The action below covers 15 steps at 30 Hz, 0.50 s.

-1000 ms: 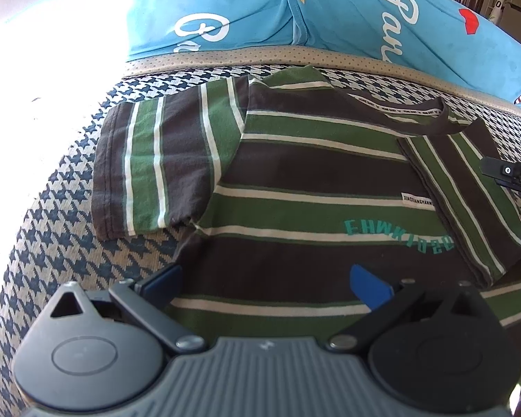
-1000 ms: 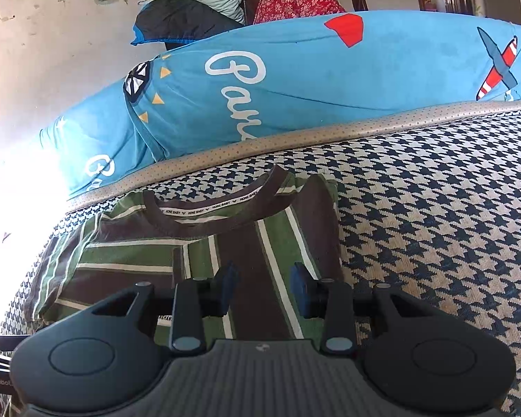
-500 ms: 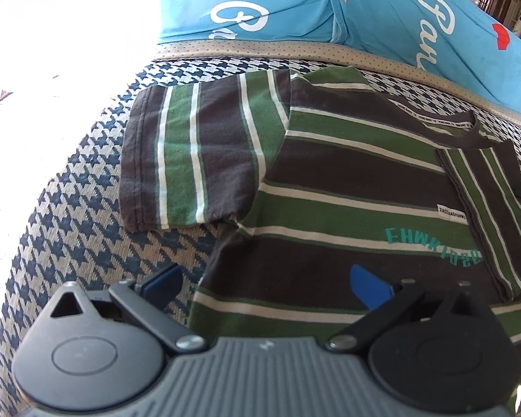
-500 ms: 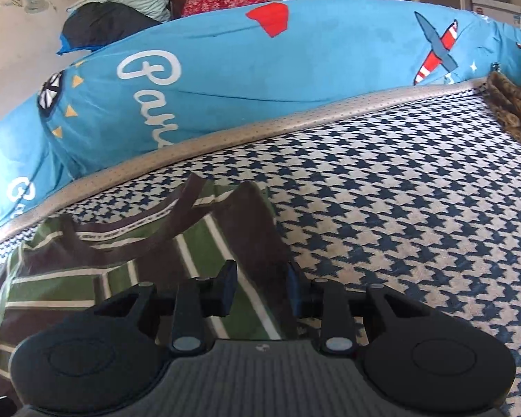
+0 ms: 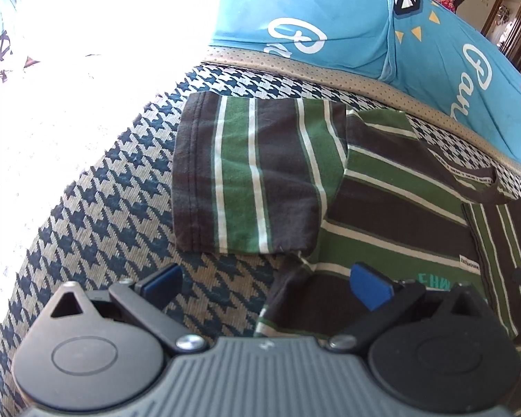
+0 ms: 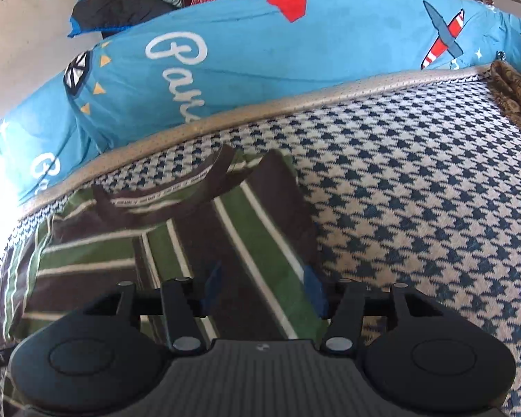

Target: Fold clothes

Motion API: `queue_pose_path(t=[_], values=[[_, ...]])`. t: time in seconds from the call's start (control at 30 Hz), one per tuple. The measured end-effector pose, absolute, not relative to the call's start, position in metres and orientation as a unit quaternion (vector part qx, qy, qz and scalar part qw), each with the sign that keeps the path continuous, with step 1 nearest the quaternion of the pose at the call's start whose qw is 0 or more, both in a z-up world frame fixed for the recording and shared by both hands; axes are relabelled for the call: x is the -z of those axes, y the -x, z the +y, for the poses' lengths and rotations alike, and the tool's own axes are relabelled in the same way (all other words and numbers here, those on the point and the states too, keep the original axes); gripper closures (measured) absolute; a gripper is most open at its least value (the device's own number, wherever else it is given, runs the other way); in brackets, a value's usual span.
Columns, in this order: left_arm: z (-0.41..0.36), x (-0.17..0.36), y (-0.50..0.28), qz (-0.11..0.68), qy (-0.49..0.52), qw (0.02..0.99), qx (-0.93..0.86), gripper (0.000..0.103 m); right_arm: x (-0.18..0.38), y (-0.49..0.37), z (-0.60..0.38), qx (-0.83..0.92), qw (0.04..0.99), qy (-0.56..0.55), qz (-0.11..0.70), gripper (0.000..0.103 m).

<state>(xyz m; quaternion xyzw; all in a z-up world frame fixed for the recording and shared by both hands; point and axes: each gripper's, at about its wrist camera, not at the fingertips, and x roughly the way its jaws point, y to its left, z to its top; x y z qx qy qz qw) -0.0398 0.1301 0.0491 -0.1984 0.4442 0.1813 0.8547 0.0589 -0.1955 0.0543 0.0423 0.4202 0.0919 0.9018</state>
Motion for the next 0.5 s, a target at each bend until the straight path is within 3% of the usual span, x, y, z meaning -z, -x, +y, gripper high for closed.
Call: queue_pose_path(t=[0.1,0.2,0.33,0.5], values=[[0.149,-0.055,0.041,0.429,0.229,0.852,-0.192,0.0,-0.053,-0.053,-0.186,-0.083,0.901,-0.003,0.426,0.051],[0.168,-0.056,0.042,0.423,0.26,0.843,-0.207,0.0,-0.063,-0.036,-0.186,-0.086,0.907,-0.031,0.41,0.051],[0.185,-0.048,0.039,0.425,0.297,0.828,-0.216,0.0,-0.072,-0.017,-0.179,-0.121,0.904,-0.083,0.402,0.037],[0.19,-0.048,0.033,0.42,0.3,0.831,-0.207,0.0,-0.07,-0.018,-0.153,-0.14,0.901,-0.043,0.407,0.037]])
